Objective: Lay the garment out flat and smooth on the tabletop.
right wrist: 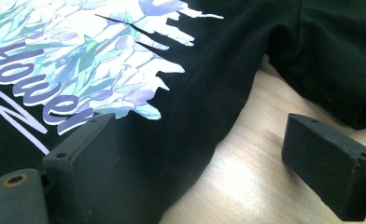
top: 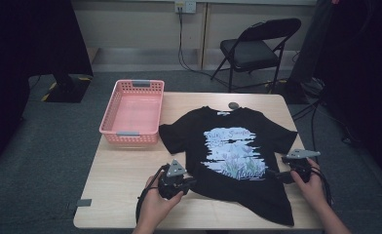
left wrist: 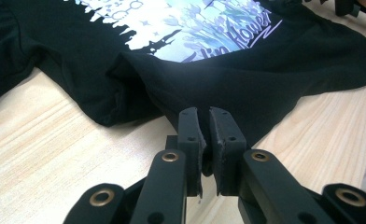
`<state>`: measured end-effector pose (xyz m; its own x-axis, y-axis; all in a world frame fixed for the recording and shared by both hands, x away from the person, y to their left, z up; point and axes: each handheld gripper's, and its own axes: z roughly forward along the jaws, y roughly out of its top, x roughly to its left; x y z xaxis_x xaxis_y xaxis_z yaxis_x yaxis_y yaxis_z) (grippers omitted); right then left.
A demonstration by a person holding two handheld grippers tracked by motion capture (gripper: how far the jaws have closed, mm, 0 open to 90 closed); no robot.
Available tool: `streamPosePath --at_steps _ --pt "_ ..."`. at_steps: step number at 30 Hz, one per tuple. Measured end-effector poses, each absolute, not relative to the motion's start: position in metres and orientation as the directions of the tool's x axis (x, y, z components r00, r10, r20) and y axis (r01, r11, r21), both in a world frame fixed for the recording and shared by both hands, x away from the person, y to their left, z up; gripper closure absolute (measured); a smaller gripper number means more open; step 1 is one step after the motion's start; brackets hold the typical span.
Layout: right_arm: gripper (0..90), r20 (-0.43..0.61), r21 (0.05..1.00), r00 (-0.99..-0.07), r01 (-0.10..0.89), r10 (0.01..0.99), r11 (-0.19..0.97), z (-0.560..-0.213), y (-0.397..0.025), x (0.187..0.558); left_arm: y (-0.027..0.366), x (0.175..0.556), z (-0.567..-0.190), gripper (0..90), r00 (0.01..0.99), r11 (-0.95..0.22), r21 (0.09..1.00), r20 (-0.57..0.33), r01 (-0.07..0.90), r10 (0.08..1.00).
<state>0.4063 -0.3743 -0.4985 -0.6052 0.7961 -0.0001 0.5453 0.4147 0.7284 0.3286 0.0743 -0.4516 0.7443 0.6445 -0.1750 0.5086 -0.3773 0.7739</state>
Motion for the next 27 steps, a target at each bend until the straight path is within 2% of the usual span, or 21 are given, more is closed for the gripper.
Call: streamPosePath --at_steps 14,27 --pt "10.2 0.0 0.729 -0.607 0.544 0.795 0.416 -0.498 -0.374 0.406 0.064 0.351 -0.453 83.8 0.732 -0.38 0.784 -0.135 0.491 0.668" --pt "10.2 0.001 0.728 -0.608 0.544 0.794 0.416 -0.498 -0.374 0.406 0.08 0.328 -0.447 83.9 0.733 -0.376 0.791 -0.131 0.484 0.667"
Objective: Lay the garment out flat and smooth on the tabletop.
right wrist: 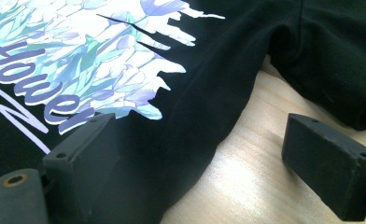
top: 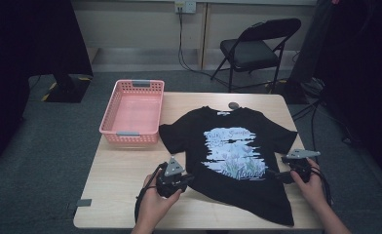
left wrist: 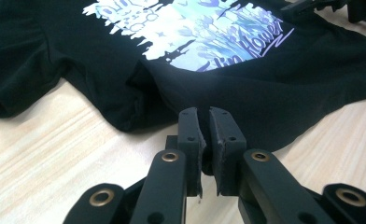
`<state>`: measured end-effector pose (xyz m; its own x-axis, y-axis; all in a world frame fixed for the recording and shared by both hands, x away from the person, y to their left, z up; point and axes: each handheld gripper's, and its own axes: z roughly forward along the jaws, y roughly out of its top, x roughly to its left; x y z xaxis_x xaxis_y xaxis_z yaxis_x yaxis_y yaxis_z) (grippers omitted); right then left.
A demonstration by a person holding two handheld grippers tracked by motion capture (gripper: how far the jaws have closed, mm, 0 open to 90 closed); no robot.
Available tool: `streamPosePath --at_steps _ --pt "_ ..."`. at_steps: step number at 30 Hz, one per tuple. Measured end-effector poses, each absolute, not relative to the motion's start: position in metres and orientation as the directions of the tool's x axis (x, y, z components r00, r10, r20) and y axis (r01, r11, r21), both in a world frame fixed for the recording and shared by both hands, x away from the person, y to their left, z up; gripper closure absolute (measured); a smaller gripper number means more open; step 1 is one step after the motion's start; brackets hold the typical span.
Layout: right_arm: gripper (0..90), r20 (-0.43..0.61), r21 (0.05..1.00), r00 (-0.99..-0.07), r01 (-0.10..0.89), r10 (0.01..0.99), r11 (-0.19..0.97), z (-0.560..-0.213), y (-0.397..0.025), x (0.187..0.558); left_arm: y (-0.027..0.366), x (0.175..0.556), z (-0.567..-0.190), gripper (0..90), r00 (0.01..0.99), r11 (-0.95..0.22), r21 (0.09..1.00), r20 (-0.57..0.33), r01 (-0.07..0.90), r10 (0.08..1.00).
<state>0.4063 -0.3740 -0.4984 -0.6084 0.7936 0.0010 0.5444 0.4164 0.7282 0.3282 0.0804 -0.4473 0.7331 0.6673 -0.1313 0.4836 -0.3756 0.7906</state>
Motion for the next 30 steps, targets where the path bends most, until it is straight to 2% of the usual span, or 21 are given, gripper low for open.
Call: streamPosePath --at_steps 30 --pt "10.2 0.001 0.728 -0.609 0.544 0.793 0.417 -0.498 -0.374 0.406 0.093 0.299 -0.453 83.6 0.729 -0.407 0.756 -0.133 0.513 0.672"
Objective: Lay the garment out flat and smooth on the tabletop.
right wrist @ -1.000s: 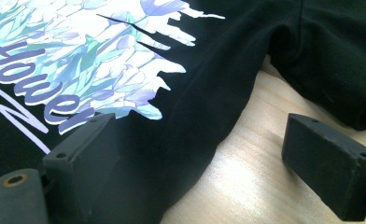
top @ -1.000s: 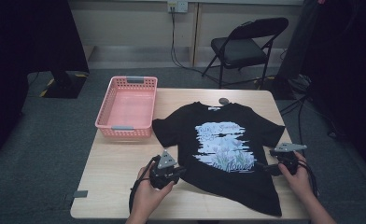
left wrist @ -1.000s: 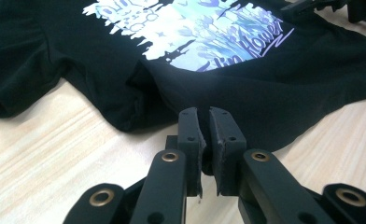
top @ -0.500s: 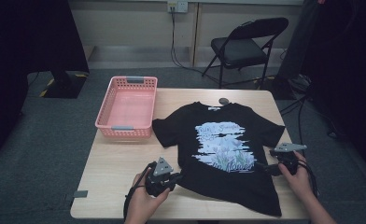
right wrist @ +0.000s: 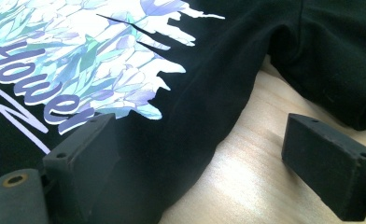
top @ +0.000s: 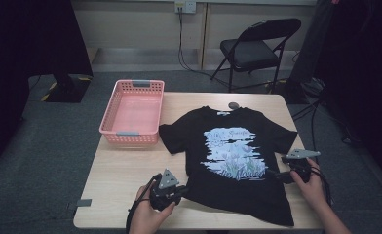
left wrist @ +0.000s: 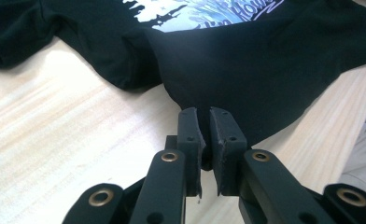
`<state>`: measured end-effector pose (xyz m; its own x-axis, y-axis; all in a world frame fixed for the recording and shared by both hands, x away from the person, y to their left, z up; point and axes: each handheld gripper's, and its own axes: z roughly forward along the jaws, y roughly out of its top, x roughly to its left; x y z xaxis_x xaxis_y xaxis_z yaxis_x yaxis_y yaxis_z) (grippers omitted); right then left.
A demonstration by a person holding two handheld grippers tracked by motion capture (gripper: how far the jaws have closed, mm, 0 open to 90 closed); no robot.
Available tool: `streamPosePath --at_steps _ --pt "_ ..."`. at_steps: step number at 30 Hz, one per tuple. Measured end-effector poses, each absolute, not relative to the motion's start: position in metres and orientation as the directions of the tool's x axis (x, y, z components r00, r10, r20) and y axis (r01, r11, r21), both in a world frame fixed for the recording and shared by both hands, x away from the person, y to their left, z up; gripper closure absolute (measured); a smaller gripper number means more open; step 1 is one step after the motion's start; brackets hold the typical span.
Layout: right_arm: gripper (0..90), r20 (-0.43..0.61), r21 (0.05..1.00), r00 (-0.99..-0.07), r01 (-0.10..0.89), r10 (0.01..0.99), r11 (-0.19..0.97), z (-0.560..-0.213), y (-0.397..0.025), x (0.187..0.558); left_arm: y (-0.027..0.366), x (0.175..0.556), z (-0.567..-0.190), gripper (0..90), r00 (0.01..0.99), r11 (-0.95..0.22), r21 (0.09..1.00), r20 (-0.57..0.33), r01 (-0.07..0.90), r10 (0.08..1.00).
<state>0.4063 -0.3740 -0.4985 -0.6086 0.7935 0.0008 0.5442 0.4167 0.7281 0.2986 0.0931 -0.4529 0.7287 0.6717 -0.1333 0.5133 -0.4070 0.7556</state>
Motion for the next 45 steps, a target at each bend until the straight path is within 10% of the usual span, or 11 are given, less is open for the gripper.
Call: streamPosePath --at_steps 17,23,28,45 --pt "10.2 0.001 0.728 -0.608 0.544 0.794 0.416 -0.498 -0.374 0.406 0.095 0.284 -0.46 82.3 0.723 -0.427 0.722 -0.145 0.544 0.676" --pt "10.2 0.001 0.728 -0.609 0.544 0.793 0.417 -0.498 -0.374 0.406 0.096 0.292 -0.457 40.4 0.706 -0.384 0.774 -0.112 0.503 0.699" --pt "10.2 0.001 0.728 -0.609 0.544 0.793 0.417 -0.498 -0.374 0.406 0.092 0.313 -0.458 31.7 0.701 -0.36 0.774 -0.147 0.521 0.698" --pt "10.2 0.001 0.728 -0.609 0.544 0.793 0.417 -0.498 -0.374 0.406 0.07 0.347 -0.471 82.6 0.713 -0.439 0.677 -0.182 0.591 0.677"
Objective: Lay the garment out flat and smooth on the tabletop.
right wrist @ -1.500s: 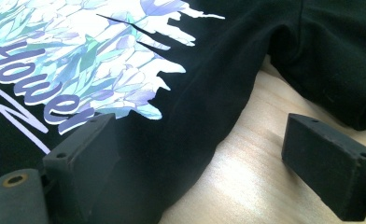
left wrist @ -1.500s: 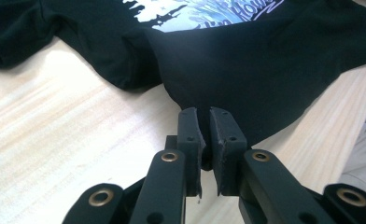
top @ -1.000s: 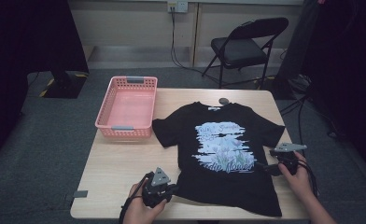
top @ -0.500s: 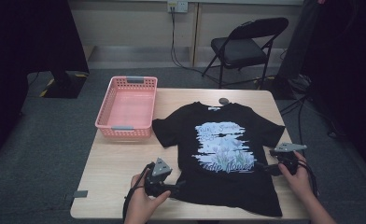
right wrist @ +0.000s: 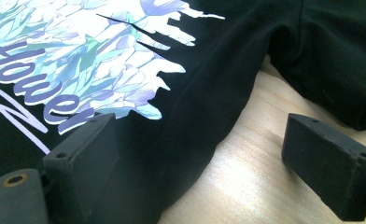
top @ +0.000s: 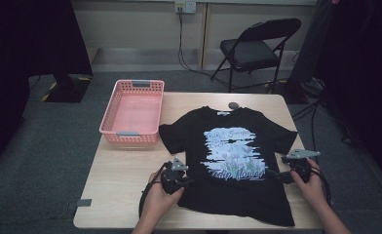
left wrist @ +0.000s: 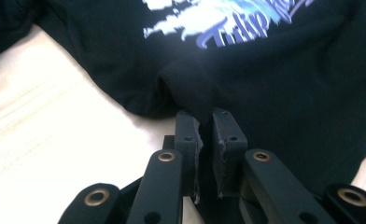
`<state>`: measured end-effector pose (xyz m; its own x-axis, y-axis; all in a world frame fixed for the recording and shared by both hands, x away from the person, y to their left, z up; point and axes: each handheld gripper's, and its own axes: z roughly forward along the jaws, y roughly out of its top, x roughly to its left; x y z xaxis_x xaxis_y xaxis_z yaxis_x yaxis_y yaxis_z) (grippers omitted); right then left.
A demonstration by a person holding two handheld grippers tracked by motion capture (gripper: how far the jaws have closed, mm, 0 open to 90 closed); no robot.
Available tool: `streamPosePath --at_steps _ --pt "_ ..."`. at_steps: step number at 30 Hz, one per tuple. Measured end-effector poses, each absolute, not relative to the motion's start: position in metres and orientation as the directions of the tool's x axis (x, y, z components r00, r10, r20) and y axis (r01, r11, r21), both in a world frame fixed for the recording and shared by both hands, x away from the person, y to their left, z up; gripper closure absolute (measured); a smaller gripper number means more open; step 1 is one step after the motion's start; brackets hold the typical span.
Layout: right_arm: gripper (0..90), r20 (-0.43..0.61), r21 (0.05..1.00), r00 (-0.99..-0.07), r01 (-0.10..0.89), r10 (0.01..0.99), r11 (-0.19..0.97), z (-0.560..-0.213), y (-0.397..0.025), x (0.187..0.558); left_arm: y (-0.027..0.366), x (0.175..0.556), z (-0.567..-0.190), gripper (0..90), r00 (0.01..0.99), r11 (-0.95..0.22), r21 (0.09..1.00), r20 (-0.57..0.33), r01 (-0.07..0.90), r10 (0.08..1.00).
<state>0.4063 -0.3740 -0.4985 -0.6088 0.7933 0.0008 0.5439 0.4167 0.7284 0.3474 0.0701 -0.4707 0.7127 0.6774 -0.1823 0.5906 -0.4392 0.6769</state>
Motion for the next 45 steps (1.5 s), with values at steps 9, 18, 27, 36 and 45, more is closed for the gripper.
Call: streamPosePath --at_steps 9,18,27,36,45 --pt "10.2 0.001 0.728 -0.609 0.544 0.793 0.417 -0.498 -0.374 0.406 0.079 0.33 -0.474 82.2 0.714 -0.429 0.666 -0.227 0.61 0.663" --pt "10.2 0.0 0.728 -0.609 0.543 0.793 0.417 -0.499 -0.374 0.406 0.083 0.314 -0.472 82.5 0.716 -0.425 0.661 -0.25 0.619 0.652" --pt "10.2 0.001 0.728 -0.609 0.544 0.793 0.417 -0.498 -0.374 0.406 0.088 0.307 -0.475 82.9 0.706 -0.43 0.636 -0.268 0.641 0.656" --pt "10.2 0.001 0.728 -0.61 0.543 0.792 0.418 -0.499 -0.374 0.406 0.083 0.303 -0.476 89.3 0.73 -0.487 0.601 -0.256 0.633 0.633" --pt "10.2 0.0 0.728 -0.62 0.538 0.784 0.425 -0.498 -0.374 0.406 0.098 0.301 -0.473 81.0 0.711 -0.454 0.617 -0.261 0.643 0.653"
